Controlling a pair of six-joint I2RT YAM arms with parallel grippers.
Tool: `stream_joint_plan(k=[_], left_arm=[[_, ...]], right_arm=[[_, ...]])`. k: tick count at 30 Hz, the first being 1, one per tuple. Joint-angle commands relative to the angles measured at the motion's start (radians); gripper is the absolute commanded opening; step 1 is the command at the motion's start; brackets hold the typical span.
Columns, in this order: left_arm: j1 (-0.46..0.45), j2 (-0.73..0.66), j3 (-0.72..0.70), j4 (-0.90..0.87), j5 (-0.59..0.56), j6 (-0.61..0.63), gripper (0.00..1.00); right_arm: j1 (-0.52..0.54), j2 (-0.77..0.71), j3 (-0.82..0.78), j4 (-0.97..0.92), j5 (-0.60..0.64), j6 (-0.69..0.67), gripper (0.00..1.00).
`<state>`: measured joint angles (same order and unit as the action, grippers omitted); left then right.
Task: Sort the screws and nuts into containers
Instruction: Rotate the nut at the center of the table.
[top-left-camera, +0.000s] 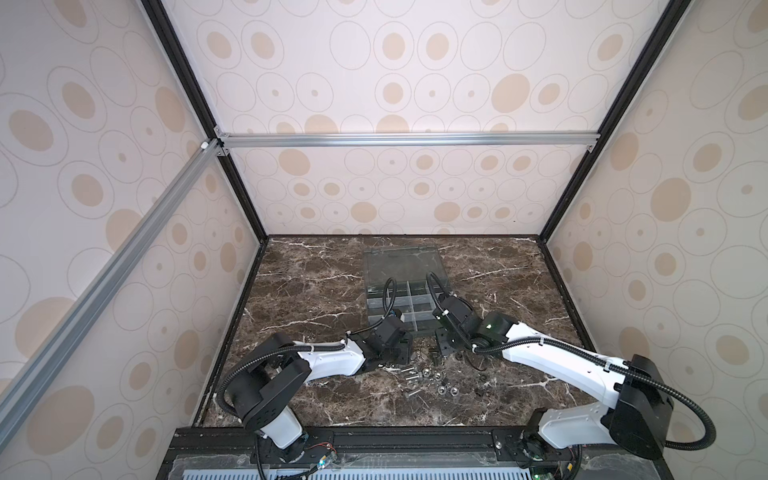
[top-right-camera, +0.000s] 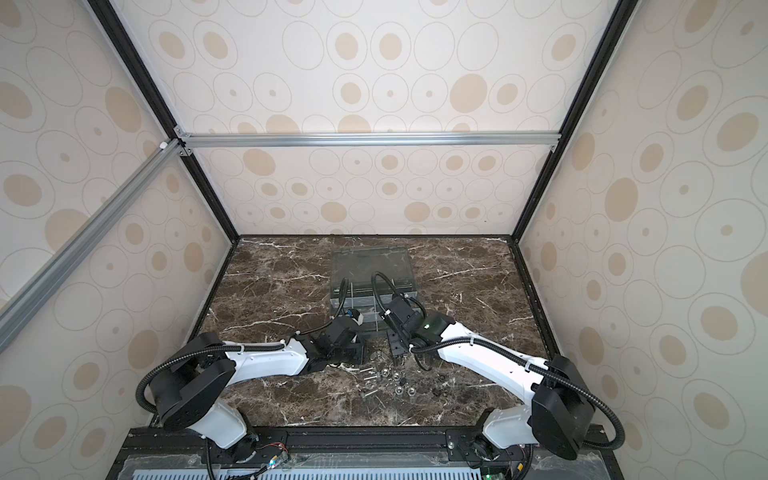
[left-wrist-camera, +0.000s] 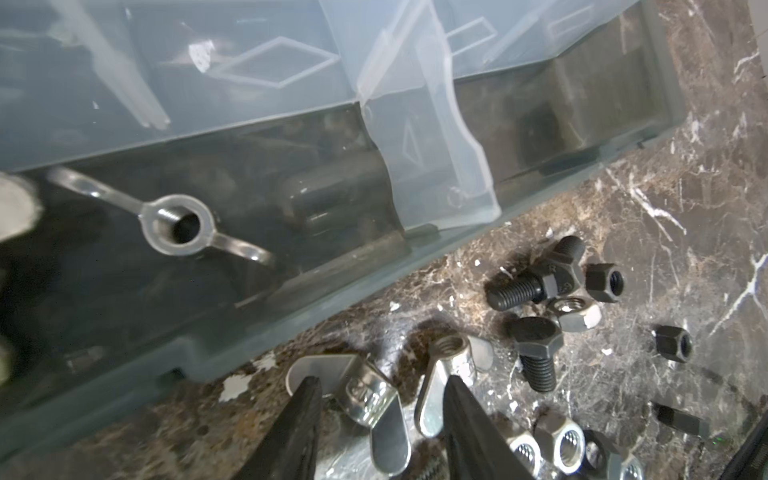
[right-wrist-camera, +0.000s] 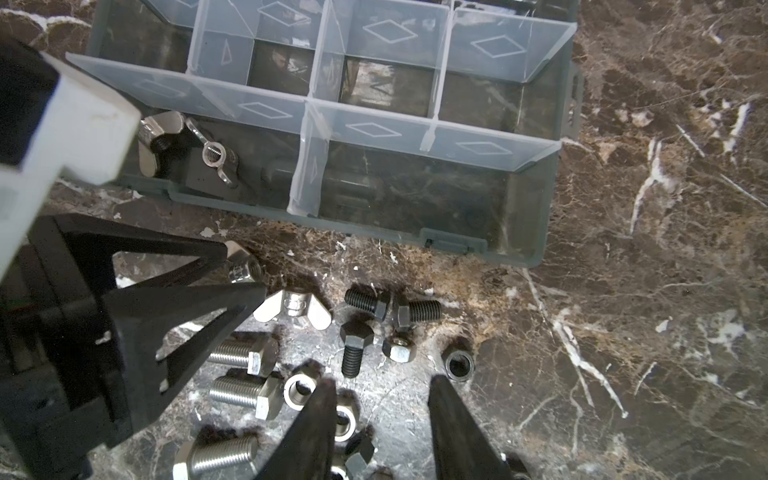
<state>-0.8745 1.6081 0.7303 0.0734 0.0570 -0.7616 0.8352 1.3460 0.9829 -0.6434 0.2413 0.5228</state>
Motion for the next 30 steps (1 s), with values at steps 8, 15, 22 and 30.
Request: stream_joint_plan(k=[8,15,22,30], left_arm=[[-0.029,0.021,0.044,-0.053,-0.055,0.020,0.40],[-0.044,0.010,0.047,-0.073,-0.072,0.012,0.38],[-0.044,0.045,0.077,-0.092,-0.088,0.013,0.38],[-0.044,0.095,0.126,-0.115,-0.111,0.028,0.37]], right_arm=[[-0.008,-0.025,-0.032,-0.003,0.012,0.026,0.40],[-0.009,-0.033,-0.049,0.016,0.009,0.029,0.40],[-0.008,-0.028,-0.053,0.019,-0.005,0.028,0.40],[-0.009,-0.034,-0.055,0.013,-0.003,0.023,0.40]])
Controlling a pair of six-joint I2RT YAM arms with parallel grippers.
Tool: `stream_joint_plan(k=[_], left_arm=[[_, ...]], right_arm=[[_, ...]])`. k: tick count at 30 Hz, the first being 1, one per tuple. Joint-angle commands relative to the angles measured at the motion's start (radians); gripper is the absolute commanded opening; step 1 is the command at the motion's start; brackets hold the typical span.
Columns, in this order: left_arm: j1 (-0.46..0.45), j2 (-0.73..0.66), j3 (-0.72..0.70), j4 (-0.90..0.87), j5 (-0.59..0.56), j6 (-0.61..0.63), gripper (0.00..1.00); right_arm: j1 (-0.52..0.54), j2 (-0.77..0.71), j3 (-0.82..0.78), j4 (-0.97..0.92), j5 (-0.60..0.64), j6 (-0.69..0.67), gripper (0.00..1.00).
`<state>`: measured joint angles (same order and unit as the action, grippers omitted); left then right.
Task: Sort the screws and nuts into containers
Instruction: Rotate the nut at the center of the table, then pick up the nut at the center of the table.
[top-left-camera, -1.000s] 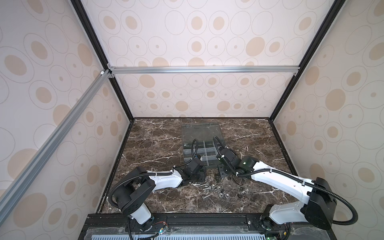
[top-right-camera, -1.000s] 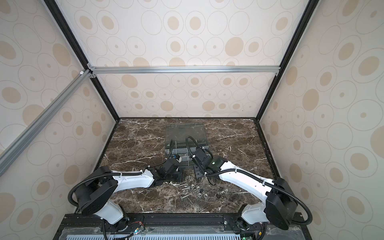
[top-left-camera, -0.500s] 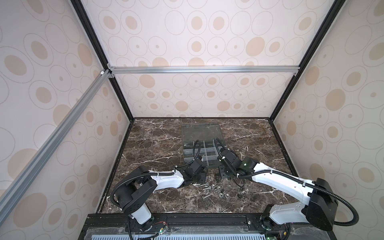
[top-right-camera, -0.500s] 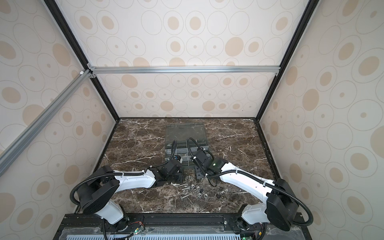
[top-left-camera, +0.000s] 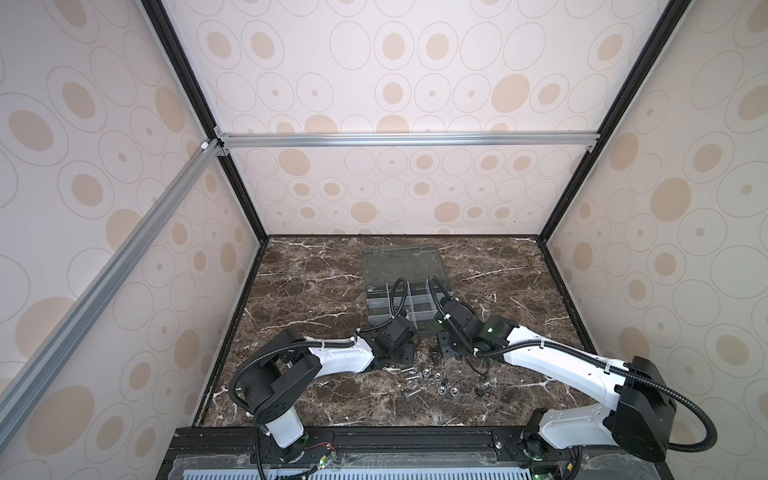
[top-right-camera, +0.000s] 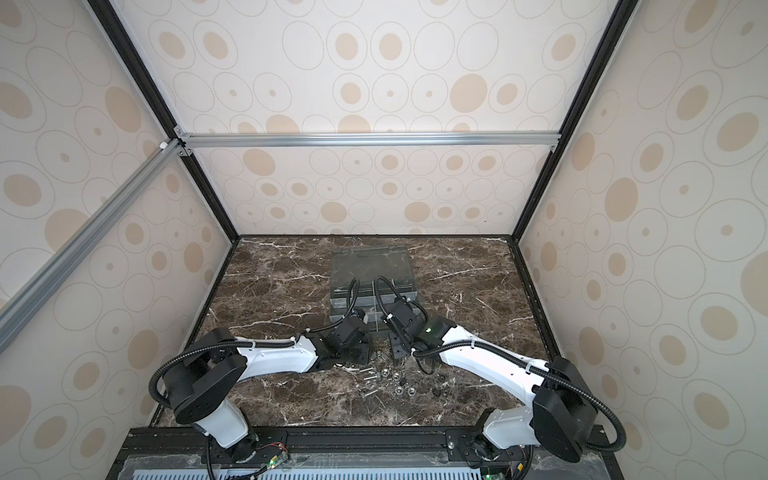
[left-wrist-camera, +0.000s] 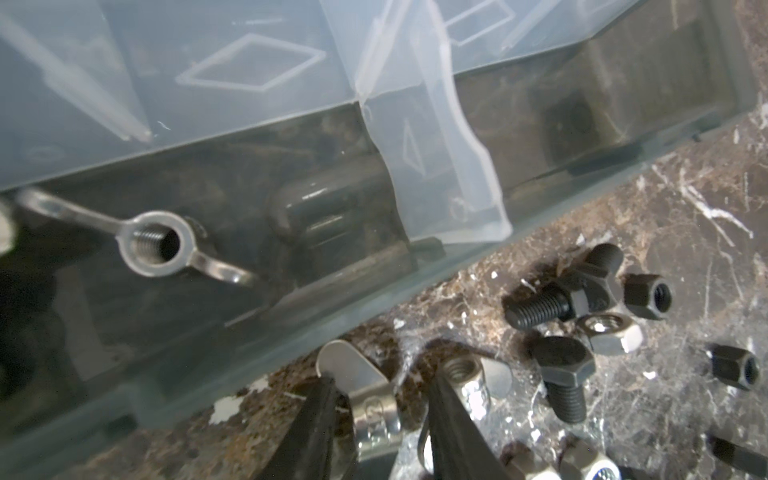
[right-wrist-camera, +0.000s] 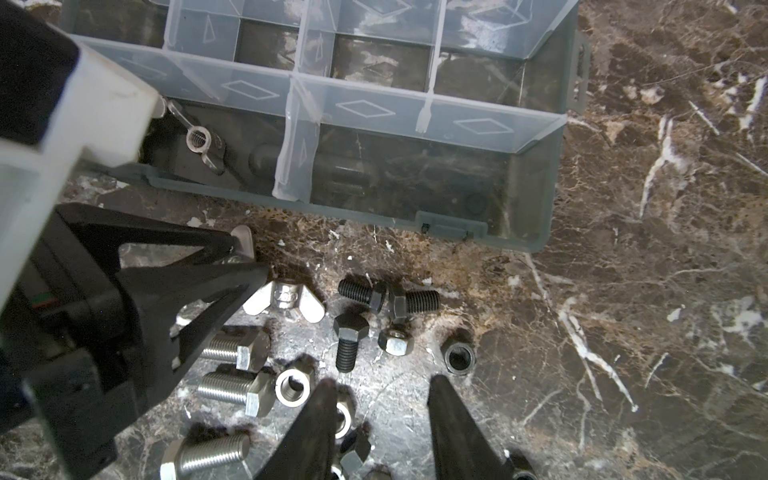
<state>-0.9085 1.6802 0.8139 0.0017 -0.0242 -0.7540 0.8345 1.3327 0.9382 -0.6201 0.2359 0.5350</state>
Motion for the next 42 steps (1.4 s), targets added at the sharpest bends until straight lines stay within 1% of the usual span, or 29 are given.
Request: stream_joint_plan(k=[1,5,10,28,42], left_arm=[[-0.010,0.030,0.044,-0.043,-0.031,0.024,0.37],[-0.010,0.035,0.045,-0.048,-0.031,0.025,0.33],[-0.013,-0.003,0.021,-0.063,-0.056,0.031,0.31],[-0.017,-0.036,-0.021,-0.087,-0.073,0.058,0.30],[-0.027,-0.080,-0.047,-0.112,-0.088,0.072,0.35]], right_arm=[[-0.008,-0.021,-0.009,-0.008,0.003,0.011,0.40],[-0.008,-0.026,-0.015,-0.009,0.003,0.015,0.40],[-0.008,-0.044,-0.022,-0.014,0.013,0.014,0.40],[-0.016,-0.047,-0.028,-0.012,0.011,0.023,0.40],[-0.015,-0.049,-0.029,-0.014,0.013,0.028,0.40]])
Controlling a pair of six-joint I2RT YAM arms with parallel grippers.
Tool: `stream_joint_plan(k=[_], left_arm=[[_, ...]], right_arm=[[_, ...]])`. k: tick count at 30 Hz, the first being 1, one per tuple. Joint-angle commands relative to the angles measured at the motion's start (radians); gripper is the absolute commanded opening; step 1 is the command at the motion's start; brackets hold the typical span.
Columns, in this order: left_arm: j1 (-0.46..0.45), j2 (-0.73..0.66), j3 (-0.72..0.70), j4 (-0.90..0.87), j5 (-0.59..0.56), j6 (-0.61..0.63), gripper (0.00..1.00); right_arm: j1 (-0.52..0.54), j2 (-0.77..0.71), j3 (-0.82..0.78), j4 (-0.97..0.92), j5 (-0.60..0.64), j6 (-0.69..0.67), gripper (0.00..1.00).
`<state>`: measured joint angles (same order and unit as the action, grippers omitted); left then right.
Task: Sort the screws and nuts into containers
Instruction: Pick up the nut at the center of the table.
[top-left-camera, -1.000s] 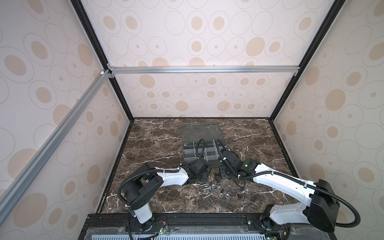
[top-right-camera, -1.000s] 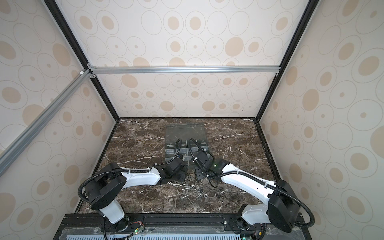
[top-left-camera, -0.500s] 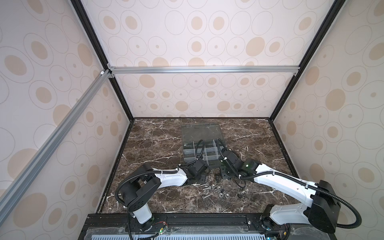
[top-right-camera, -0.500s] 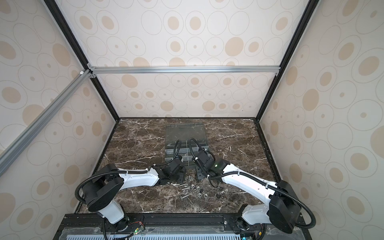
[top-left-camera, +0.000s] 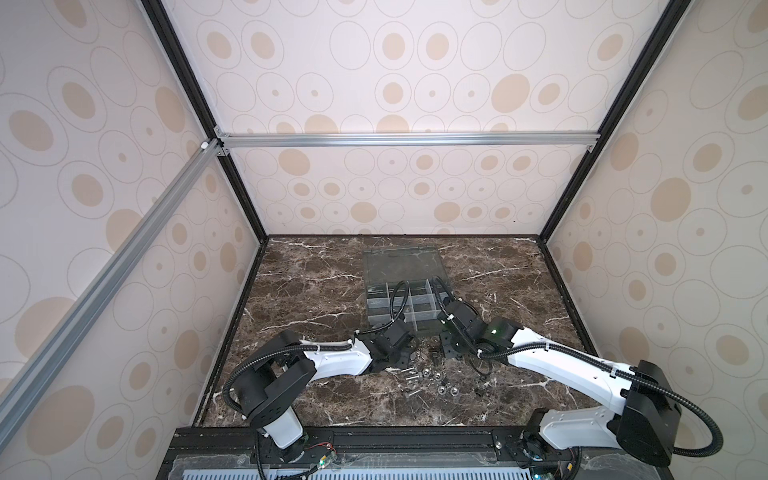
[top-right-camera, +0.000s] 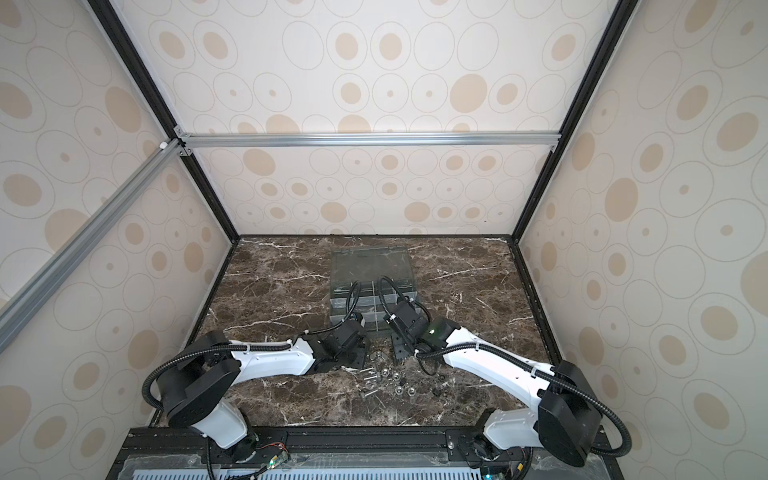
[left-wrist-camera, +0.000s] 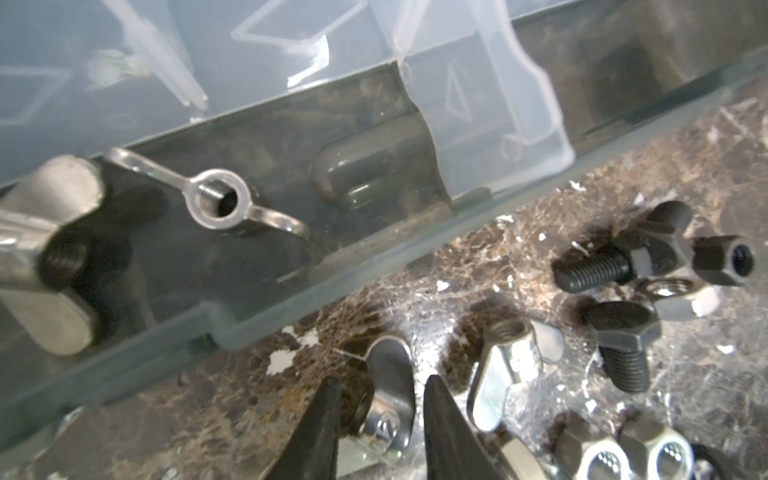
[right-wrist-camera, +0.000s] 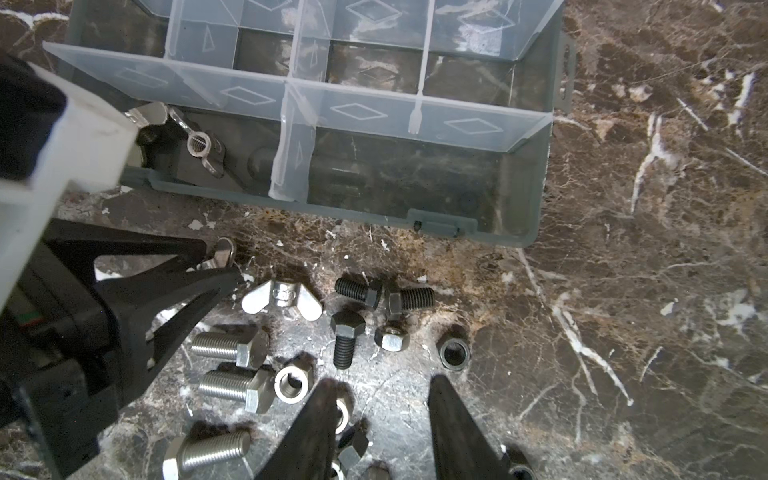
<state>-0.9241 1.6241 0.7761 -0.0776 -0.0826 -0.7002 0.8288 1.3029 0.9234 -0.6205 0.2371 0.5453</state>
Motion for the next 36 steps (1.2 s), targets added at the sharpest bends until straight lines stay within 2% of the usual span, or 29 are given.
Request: stream_joint_plan(k=[1,24,36], left_arm=[[-0.012,-0.024,-0.008,-0.034,-0.031,0.021,0.34],[-0.013,-0.023,-0.009,-0.028,-0.026,0.032,0.17],[-0.013,-0.151,0.018,-0.077,-0.014,0.045,0.16]], right_arm=[[-0.010,-0.019,-0.015,-0.015,0.011,0.018,0.40],[-0.010,-0.035,-0.029,-0.022,0.022,0.028,0.40],[-0.012,-0.055,-0.026,-0.032,0.036,0.021,0.40]])
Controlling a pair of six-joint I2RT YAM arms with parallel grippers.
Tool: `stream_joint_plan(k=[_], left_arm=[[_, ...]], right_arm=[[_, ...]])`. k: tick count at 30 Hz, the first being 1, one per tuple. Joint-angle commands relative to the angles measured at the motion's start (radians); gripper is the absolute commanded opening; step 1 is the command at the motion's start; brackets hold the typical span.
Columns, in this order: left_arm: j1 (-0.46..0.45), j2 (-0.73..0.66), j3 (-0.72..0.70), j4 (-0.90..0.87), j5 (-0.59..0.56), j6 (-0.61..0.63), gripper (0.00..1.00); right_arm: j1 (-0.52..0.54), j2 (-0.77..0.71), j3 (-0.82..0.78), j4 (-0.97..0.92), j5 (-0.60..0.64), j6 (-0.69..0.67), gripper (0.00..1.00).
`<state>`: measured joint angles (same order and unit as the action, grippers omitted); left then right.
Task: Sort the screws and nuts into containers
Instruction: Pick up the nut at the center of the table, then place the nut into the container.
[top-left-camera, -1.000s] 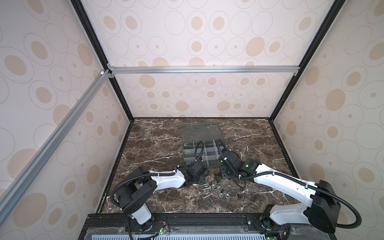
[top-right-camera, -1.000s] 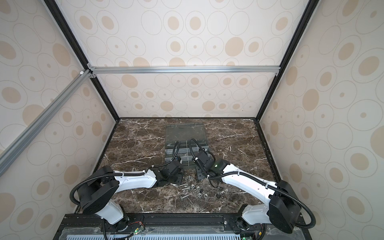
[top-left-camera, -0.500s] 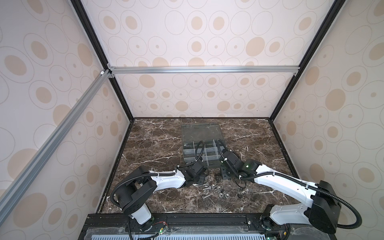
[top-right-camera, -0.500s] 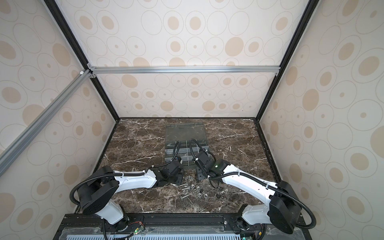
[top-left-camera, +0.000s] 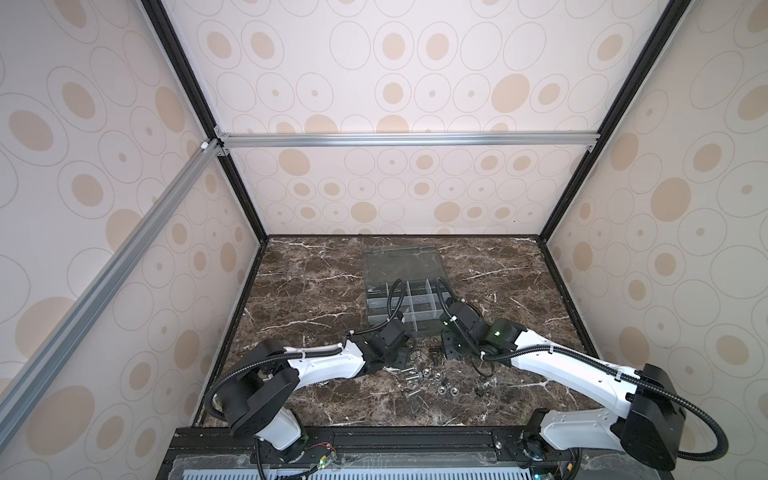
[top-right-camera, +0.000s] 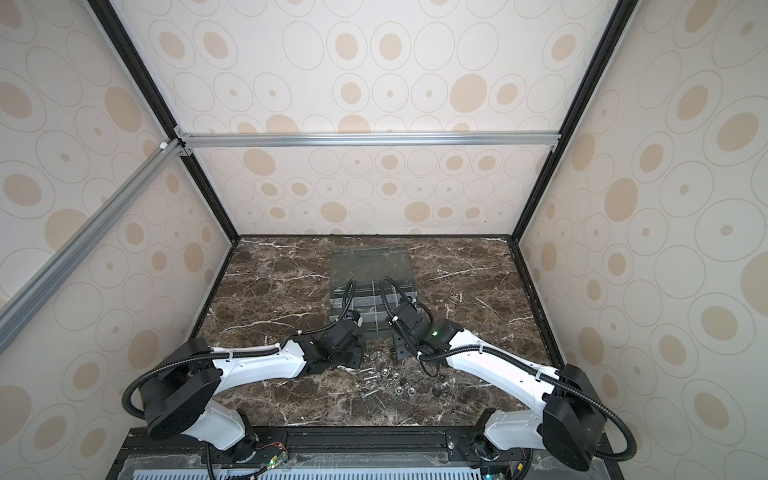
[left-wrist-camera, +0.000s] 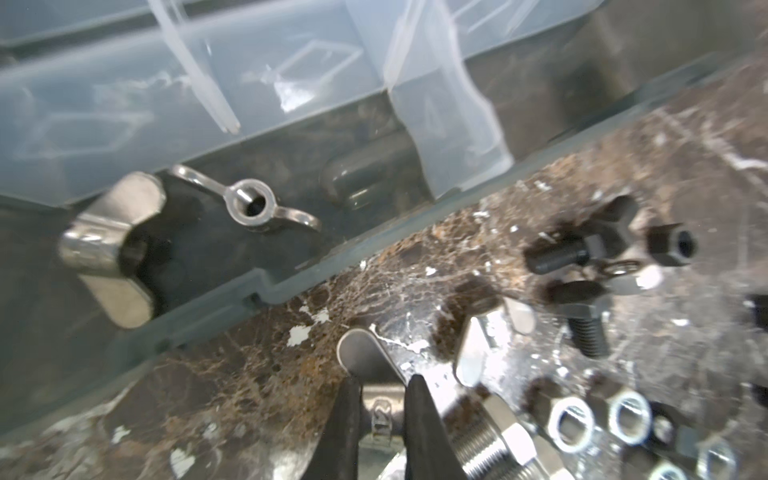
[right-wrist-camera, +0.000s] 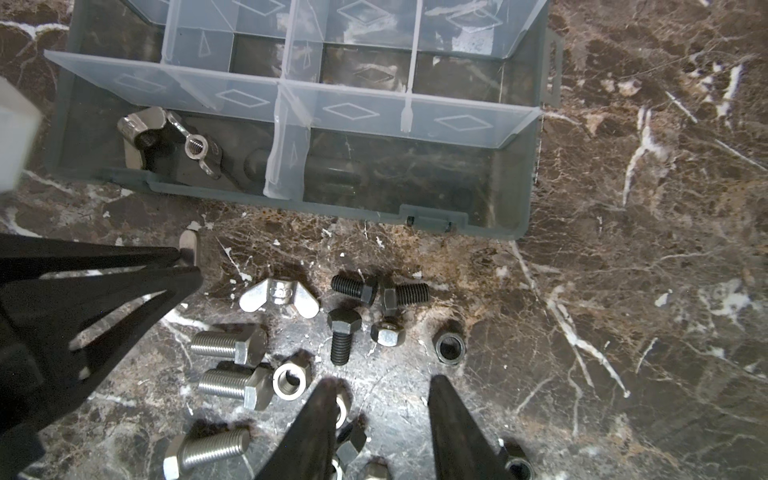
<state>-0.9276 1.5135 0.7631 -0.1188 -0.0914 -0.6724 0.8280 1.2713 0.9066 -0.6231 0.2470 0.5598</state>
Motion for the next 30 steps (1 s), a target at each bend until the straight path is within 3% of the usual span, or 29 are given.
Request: stream_joint_plan(k=[1,9,25,30], left_arm=[[-0.010,-0.053,0.040,-0.042,-0.005,0.021,0.16],[0.016,-0.072,0.131,-0.062,-0.046,0.091,0.16],[0.197,0.123,0.252,-0.017,0.031,0.194,0.16],[0.210,0.137,0.256,-0.015,0.039,0.198,0.24]], right_arm=[[-0.011,-0.028,-0.006,-0.029,0.028,0.007,0.40],[-0.015,-0.040,0.002,-0.043,0.032,-0.002,0.40],[-0.015,-0.061,-0.004,-0.070,0.039,0.012,0.40],[-0.015,-0.058,-0.001,-0.073,0.040,0.015,0.40]])
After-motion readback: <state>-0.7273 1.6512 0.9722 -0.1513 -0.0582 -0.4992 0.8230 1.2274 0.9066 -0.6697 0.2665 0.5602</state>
